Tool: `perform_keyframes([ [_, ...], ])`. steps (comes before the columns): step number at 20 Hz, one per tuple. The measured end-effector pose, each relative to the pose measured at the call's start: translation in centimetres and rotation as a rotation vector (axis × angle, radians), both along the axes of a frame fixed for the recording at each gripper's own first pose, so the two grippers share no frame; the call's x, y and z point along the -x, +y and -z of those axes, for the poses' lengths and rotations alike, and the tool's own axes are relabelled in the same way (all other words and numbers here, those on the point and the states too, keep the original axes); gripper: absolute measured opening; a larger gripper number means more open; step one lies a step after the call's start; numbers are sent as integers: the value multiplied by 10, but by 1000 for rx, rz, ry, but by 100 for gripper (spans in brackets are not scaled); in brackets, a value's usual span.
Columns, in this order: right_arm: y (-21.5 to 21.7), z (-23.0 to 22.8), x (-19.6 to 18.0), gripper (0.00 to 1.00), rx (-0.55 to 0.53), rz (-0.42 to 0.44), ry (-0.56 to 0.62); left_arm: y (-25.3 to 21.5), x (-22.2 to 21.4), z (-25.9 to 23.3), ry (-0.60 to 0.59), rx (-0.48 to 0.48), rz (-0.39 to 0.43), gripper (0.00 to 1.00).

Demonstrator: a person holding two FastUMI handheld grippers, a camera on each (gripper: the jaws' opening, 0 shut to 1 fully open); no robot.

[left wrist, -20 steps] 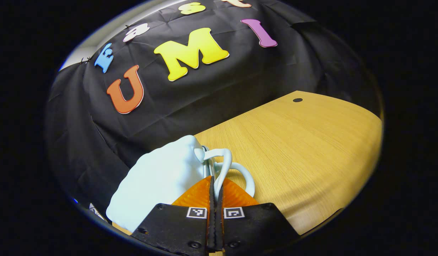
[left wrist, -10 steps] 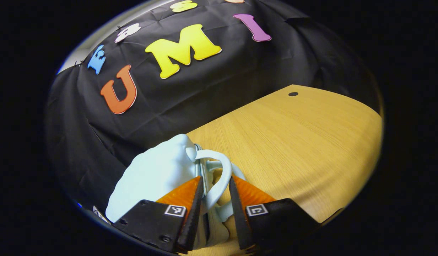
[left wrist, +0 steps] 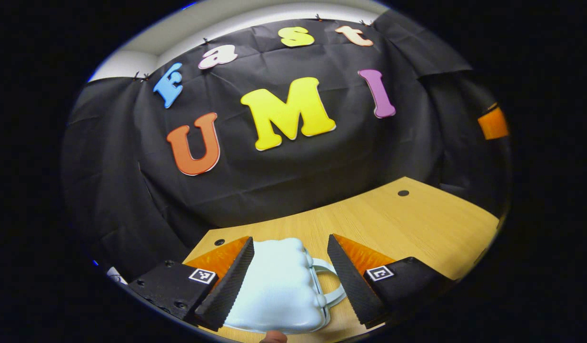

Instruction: First open the suitcase, pack the skin care products into it, and then close the suitcase.

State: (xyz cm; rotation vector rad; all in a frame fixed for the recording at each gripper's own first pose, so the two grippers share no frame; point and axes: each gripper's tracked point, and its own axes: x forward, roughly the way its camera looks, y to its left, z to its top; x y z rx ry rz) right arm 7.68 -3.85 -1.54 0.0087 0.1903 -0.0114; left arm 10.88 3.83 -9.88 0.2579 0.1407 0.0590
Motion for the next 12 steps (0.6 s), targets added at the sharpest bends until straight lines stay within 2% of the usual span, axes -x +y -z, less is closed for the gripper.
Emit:
perform_keyframes([
  [3, 35, -11, -5, 79, 8, -20, -47, 32, 25, -22, 6, 80, -27, 99],
  [5, 59, -10, -8, 81, 4, -35, -61, 50, 36, -29, 11, 127, -44, 99],
  [12, 121, -5, -20, 81, -20, -74, -56, 89, 39, -45, 9, 141, -58, 99],
])
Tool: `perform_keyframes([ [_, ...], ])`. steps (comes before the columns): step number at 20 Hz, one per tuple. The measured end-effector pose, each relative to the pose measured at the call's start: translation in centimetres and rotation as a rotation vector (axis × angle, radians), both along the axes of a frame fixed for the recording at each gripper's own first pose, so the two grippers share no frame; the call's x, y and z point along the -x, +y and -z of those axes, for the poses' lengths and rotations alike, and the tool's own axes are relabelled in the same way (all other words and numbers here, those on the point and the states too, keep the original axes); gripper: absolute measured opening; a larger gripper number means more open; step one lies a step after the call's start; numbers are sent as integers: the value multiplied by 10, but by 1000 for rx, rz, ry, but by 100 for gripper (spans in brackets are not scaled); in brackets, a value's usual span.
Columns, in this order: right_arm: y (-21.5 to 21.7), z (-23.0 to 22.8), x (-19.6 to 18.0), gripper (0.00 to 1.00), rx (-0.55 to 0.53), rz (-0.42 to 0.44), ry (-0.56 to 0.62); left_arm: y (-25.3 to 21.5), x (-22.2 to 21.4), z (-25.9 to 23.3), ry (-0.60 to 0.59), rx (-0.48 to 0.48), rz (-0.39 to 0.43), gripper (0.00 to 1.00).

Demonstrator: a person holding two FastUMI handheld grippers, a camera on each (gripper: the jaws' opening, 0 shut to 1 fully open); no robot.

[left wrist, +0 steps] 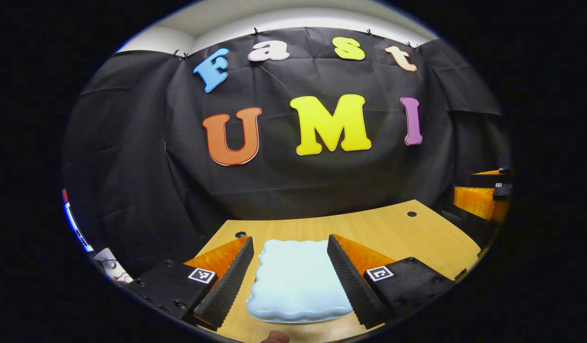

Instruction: First open the suitcase, pack the skin care products into it, and then close the suitcase.

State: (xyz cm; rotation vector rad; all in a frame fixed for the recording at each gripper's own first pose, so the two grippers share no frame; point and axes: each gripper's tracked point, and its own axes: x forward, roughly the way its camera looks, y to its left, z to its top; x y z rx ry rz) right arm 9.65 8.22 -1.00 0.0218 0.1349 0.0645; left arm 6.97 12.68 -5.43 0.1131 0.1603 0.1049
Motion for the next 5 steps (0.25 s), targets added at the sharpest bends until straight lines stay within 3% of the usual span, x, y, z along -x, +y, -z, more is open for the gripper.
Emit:
perform_keyframes([
  [5, 14, -2, -5, 81, 8, -4, 6, 13, -2, -7, -23, 24, -3, 99],
])
